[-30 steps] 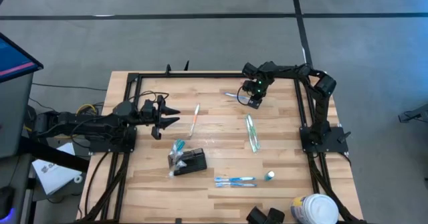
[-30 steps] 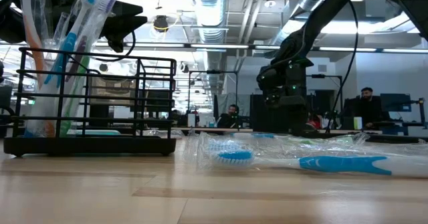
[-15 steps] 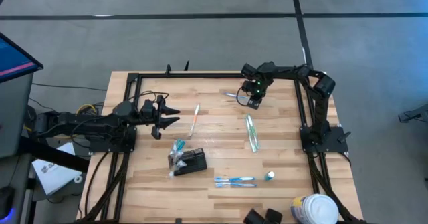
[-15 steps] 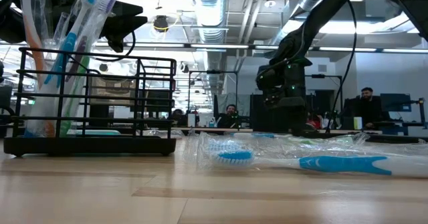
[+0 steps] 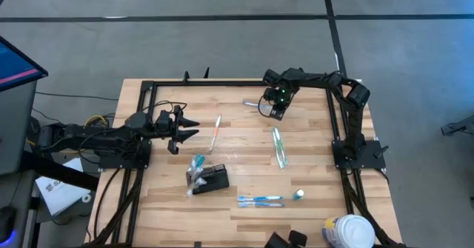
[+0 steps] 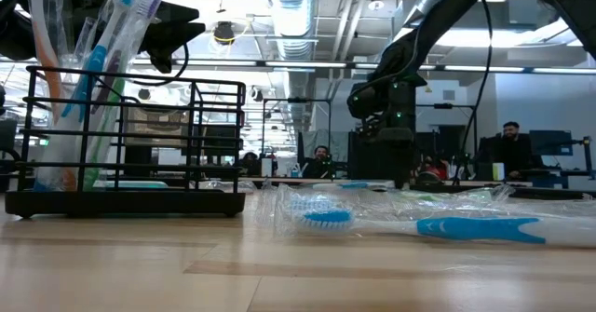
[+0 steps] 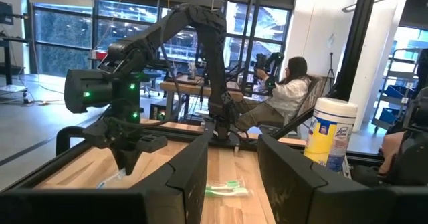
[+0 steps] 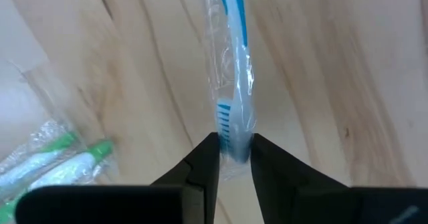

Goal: Pick & Place toothbrushing station
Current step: Put the white blue toothbrush into the black toothbrush rack

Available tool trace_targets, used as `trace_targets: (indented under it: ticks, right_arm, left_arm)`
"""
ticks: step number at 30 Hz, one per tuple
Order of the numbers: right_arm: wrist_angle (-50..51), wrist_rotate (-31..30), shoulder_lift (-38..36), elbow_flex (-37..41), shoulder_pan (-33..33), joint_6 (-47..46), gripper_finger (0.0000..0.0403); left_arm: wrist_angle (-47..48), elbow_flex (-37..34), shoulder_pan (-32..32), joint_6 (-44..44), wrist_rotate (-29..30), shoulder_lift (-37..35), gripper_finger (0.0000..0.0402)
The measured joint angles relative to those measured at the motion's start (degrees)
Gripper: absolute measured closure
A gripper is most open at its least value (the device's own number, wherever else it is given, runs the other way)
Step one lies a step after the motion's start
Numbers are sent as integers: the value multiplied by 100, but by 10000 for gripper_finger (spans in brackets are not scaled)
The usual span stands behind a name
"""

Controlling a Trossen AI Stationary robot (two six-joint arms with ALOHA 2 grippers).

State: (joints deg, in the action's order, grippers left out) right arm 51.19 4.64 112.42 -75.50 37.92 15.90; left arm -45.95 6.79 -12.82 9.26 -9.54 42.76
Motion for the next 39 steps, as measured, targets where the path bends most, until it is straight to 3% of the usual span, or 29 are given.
trace_targets:
  ticks: [14, 31, 39]
  right_arm:
    - [178, -3, -17, -243, -225, 8, 395]
    - [697, 2, -22, -983, -557, -86, 393]
    - [1089, 358, -26, -1679, -889, -344, 394]
  left_arm:
    - [4, 0, 0, 2, 2, 0, 276]
    - [-9, 0, 0, -44, 4, 0, 276]
    - [391, 459, 0, -727, 671, 302, 290]
